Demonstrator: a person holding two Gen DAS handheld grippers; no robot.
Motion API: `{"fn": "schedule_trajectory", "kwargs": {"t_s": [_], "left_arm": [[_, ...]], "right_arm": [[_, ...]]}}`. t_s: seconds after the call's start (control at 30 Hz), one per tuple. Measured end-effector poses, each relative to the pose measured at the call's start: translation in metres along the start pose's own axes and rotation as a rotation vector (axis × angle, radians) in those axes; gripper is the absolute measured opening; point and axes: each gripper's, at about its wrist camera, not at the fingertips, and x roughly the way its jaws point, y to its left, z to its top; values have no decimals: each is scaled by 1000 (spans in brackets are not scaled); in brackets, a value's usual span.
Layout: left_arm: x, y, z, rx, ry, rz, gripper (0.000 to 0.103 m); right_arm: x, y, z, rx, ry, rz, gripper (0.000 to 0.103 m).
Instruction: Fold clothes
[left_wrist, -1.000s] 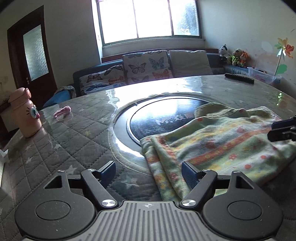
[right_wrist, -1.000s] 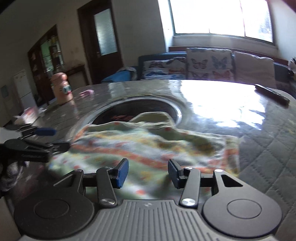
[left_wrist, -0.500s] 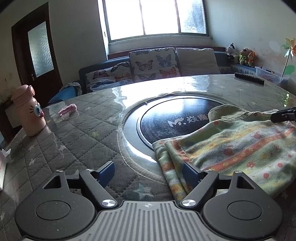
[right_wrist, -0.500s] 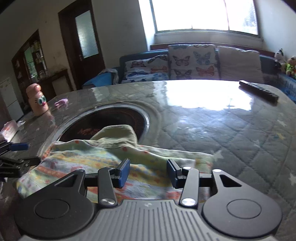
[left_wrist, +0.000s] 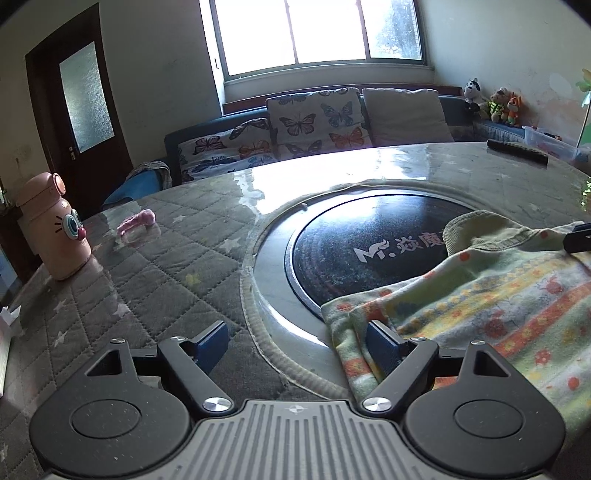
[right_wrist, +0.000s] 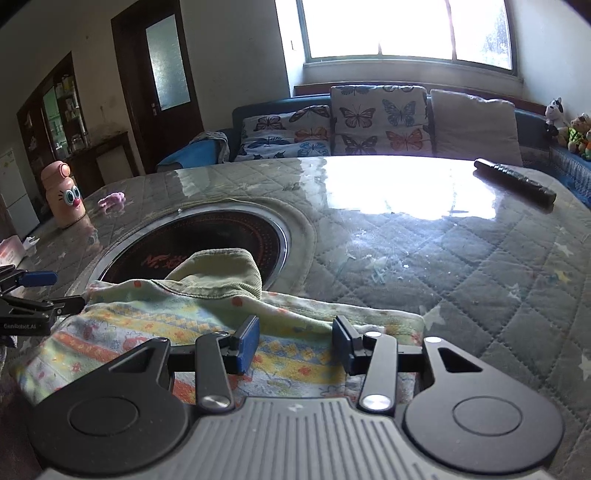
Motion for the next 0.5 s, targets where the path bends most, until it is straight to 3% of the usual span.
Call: {"fn": "schedule_trajectory", "kwargs": {"t_s": [0.23,0.5], "left_arm": [[5,-8,10,24,-22,-26,84],[16,-18,16,65,-13,-7,86]], "right_arm": [[-6,17,3,-33,-14,35,45],[3,40,1,-101,6,54,45]]}}
